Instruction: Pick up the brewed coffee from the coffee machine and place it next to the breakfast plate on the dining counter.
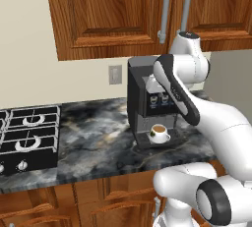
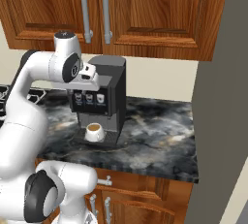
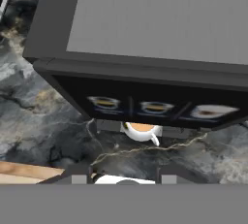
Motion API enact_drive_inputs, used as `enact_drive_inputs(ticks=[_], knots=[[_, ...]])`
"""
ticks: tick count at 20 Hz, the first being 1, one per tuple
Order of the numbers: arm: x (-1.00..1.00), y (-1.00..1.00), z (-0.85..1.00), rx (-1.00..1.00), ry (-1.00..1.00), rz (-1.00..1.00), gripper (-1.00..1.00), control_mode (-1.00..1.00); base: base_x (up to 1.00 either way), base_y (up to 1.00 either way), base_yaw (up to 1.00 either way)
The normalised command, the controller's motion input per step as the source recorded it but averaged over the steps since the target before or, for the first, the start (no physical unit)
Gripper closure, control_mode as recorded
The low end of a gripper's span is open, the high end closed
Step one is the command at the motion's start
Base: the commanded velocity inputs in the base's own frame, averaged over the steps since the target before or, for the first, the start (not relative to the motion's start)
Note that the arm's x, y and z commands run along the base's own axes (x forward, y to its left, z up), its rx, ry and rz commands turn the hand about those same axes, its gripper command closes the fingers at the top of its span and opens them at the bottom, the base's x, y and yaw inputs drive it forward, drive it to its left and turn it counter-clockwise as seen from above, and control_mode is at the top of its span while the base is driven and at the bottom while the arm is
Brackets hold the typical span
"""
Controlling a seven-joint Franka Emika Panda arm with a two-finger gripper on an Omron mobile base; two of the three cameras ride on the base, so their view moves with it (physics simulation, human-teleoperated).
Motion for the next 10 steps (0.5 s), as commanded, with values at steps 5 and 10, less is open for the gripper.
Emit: enact_drive_inputs(ticks=[5, 10], knots=[[-0.18, 0.00, -0.37, 0.00, -0.20, 0.02, -1.00, -1.00, 0.00, 0.00, 0.00], [-0.14, -0.28, -0.60, 0.01, -0.18, 0.11, -1.00, -1.00, 0.00, 0.00, 0.00]])
